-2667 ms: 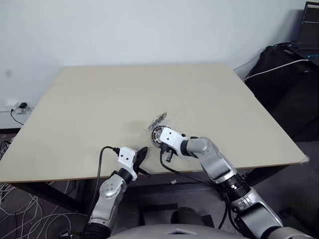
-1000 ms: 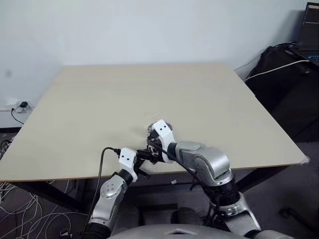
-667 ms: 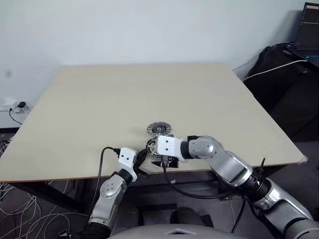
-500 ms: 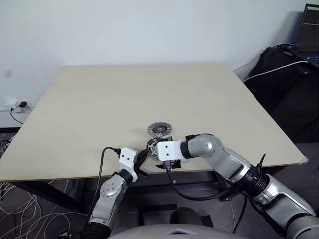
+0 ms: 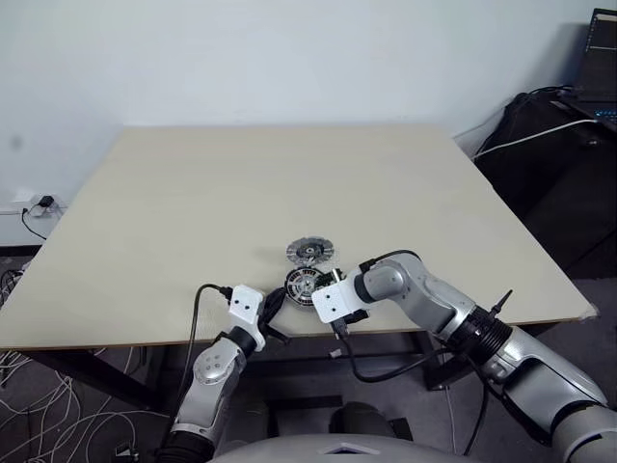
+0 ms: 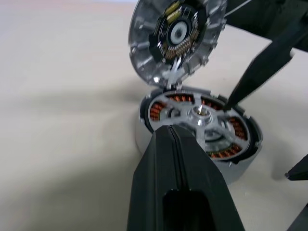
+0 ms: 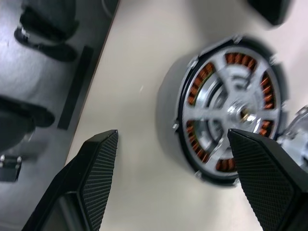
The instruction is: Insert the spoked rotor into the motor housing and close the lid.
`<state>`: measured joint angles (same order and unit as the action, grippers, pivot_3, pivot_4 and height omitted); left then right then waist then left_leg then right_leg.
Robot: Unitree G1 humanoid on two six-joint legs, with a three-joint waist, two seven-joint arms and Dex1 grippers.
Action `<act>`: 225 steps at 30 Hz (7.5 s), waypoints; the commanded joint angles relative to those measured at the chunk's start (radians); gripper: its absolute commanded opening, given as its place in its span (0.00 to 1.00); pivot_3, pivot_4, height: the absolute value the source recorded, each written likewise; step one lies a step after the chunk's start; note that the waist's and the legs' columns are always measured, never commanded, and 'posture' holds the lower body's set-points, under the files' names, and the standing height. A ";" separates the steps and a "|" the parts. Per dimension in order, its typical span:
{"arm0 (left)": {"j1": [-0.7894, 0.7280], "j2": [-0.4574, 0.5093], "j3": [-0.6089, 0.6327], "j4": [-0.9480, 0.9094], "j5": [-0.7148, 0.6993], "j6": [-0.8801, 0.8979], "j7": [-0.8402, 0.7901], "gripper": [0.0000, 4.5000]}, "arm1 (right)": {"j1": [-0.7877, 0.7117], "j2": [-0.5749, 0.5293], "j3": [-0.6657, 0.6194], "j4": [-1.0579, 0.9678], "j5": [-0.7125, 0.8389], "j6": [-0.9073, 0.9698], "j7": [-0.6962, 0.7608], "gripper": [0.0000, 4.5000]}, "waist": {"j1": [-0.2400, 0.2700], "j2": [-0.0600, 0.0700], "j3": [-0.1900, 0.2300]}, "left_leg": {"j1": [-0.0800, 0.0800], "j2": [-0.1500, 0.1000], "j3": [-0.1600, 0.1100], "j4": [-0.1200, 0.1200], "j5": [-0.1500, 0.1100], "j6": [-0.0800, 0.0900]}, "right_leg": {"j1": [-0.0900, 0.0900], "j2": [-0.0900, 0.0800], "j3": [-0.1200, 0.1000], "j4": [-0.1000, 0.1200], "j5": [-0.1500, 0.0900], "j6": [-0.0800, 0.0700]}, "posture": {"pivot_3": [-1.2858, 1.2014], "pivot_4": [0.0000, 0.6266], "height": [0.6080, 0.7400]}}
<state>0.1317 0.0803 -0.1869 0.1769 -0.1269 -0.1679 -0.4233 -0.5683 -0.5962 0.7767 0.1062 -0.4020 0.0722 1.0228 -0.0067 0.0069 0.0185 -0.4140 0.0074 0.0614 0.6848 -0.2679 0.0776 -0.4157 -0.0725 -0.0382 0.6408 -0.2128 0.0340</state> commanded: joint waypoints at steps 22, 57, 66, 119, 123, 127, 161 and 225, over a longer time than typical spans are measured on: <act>0.003 0.024 -0.013 -0.026 0.007 -0.041 -0.059 0.00 | 0.006 0.035 -0.065 0.007 -0.037 -0.040 0.041 0.02 | 0.008 0.001 0.000 | 0.000 -0.001 0.000 0.000 0.000 0.000 | 0.000 -0.003 0.000 0.000 0.000 0.000 | 0.52 0.00 1.00; -0.001 0.013 -0.021 -0.050 -0.008 0.024 -0.060 0.00 | 0.219 0.340 -0.467 -0.531 0.426 1.246 -0.299 0.02 | 0.020 0.002 -0.001 | -0.014 -0.002 -0.002 -0.001 0.000 -0.001 | -0.014 -0.007 0.000 0.001 -0.001 -0.002 | 0.52 0.00 1.00; 0.013 0.017 -0.020 -0.079 -0.006 0.027 -0.055 0.00 | 0.175 0.369 -0.419 -0.399 0.491 1.166 -0.387 0.02 | 0.019 0.003 -0.001 | -0.014 -0.002 -0.002 -0.001 0.000 -0.001 | -0.013 -0.005 -0.002 0.001 -0.001 -0.002 | 0.52 0.00 1.00; 0.006 0.038 -0.020 -0.070 -0.016 0.057 -0.088 0.00 | 0.252 -0.033 -0.459 -0.452 0.328 0.473 -0.461 0.01 | -0.004 0.003 -0.002 | -0.006 -0.001 0.002 0.001 0.004 0.005 | -0.007 0.004 0.001 0.002 0.001 0.001 | 0.52 0.00 1.00; 0.005 0.040 -0.021 -0.072 -0.016 0.061 -0.090 0.00 | 0.337 -0.073 -0.457 -0.483 0.339 0.490 -0.411 0.01 | -0.002 0.001 -0.001 | -0.001 0.000 0.000 0.000 0.003 0.004 | -0.001 0.000 0.000 0.001 -0.001 0.003 | 0.52 0.00 1.00; 0.001 0.041 -0.022 -0.072 -0.016 0.068 -0.094 0.00 | 0.385 -0.028 -0.470 -0.484 0.336 0.496 -0.439 0.01 | -0.002 0.000 0.000 | 0.001 0.000 0.000 0.001 0.001 0.000 | 0.001 0.000 0.000 0.001 -0.003 0.006 | 0.52 0.00 1.00; 0.007 0.043 -0.012 -0.084 -0.013 0.083 -0.096 0.00 | 0.351 0.396 -0.353 -0.075 0.225 0.324 -0.651 0.01 | -0.005 0.000 0.000 | 0.001 0.001 0.000 -0.001 0.001 0.000 | 0.001 0.000 0.000 0.001 0.000 0.001 | 0.52 0.00 1.00; 0.029 0.058 -0.015 -0.143 -0.017 0.098 -0.080 0.00 | 0.224 0.361 -0.473 0.111 0.463 0.307 -0.305 0.72 | -0.004 0.003 0.001 | 0.000 0.000 -0.001 -0.003 0.001 -0.001 | -0.001 -0.004 0.001 0.000 -0.001 -0.001 | 0.52 0.00 1.00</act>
<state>0.1691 0.1397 -0.2028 0.0820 -0.1360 -0.0677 -0.5026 -0.3337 -0.2383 0.3236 0.2334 0.0507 0.3786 0.7208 -0.0103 0.0095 0.0195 -0.4141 0.0075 0.0608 0.6821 -0.2674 0.0771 -0.4163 -0.0763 -0.0369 0.6410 -0.2134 0.0331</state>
